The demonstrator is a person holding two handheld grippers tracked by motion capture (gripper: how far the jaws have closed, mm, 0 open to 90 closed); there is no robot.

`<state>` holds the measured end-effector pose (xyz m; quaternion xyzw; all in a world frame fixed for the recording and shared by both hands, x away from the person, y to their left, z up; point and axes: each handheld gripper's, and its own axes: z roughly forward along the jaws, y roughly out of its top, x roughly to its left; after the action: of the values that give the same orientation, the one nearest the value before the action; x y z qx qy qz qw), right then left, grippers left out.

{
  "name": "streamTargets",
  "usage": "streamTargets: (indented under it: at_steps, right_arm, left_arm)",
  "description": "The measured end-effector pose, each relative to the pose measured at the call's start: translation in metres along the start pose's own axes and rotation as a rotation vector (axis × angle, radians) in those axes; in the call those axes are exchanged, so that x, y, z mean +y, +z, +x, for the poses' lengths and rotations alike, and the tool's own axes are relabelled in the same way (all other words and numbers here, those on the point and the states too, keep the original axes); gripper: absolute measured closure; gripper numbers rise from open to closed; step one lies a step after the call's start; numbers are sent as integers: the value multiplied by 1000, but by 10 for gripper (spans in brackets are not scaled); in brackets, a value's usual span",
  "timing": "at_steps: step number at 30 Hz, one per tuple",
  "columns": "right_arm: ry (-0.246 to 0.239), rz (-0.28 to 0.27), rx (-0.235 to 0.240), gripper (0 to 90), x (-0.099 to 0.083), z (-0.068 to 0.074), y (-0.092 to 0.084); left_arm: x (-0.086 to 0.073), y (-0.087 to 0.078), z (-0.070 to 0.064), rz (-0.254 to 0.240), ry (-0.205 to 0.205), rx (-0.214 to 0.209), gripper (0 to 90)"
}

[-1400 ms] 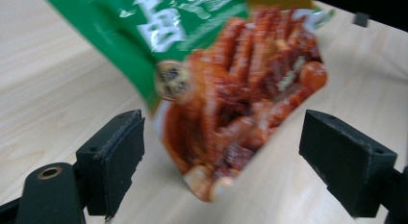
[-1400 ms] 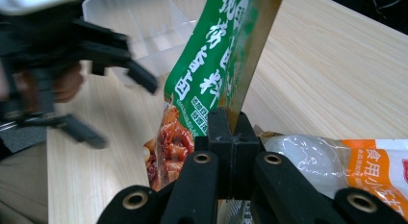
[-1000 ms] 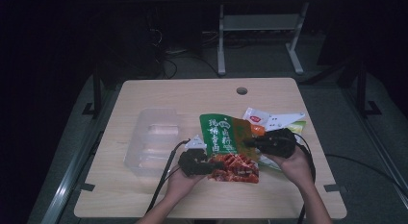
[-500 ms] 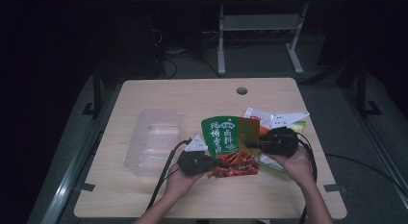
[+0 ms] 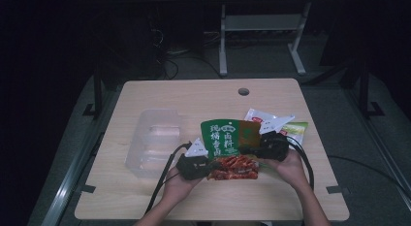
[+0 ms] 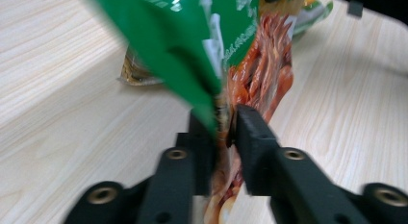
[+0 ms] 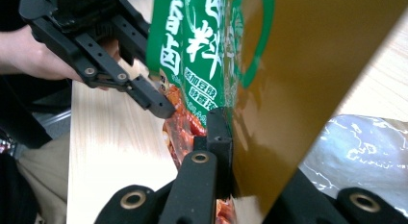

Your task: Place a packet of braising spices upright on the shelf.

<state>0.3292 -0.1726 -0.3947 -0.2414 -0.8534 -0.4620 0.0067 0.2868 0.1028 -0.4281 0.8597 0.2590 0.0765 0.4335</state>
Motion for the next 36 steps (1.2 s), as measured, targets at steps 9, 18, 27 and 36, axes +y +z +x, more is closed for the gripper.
streamTargets:
  at_steps: [9, 18, 27, 36]
  right_arm:
    - [-35, -26, 9, 894, 7, 12, -4]
    - [-47, -33, -40, 894, 15, 24, -10]
    - [-31, -62, -59, 893, 20, 26, -17]
    - [-55, -81, -89, 894, 28, 38, -23]
  left_arm:
    - [-12, -25, -7, -22, -10, 77, 426]
    - [-32, -41, -10, -48, -39, 58, 342]
    - [-42, -46, -12, -80, -25, 39, 282]
    - [-44, -50, -17, -97, 5, -1, 218]
